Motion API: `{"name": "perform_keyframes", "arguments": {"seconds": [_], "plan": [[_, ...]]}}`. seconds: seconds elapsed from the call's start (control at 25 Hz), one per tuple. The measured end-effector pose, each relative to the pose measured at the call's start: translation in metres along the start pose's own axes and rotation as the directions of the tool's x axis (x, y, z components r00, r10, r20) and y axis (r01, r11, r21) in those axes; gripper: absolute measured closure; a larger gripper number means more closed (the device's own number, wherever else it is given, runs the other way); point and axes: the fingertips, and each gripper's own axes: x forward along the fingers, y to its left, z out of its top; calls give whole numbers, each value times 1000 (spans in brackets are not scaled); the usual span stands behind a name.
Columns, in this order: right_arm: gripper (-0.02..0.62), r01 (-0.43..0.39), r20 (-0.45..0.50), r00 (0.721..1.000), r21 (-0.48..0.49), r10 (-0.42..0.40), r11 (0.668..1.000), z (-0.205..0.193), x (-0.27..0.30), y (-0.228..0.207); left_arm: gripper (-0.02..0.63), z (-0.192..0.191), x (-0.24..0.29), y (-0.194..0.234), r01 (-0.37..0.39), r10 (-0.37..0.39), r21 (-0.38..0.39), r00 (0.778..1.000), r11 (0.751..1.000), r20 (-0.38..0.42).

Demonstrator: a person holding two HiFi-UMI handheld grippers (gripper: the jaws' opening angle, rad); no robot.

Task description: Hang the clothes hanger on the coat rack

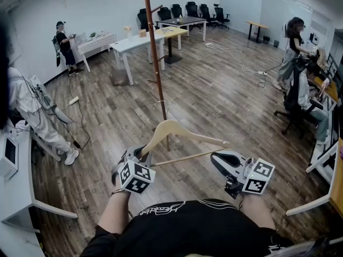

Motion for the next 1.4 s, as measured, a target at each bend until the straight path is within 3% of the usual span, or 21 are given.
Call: {"name": "perform_keyframes", "arguments": {"seconds": [0.76, 1.0, 1.4], "plan": [[555, -25, -7, 1000, 31, 25, 999, -7, -11, -11, 558, 8, 6, -11, -14, 14, 1, 1000, 1000, -22], [555, -8, -28, 1000, 80, 10, 997, -20, 23, -46, 558, -14, 45, 13, 6, -6, -14, 999, 1000, -39], [555, 61, -41, 998, 105, -57, 993, -12, 114, -130, 558, -21, 145, 102, 44, -44, 6, 999, 999, -18]]}}
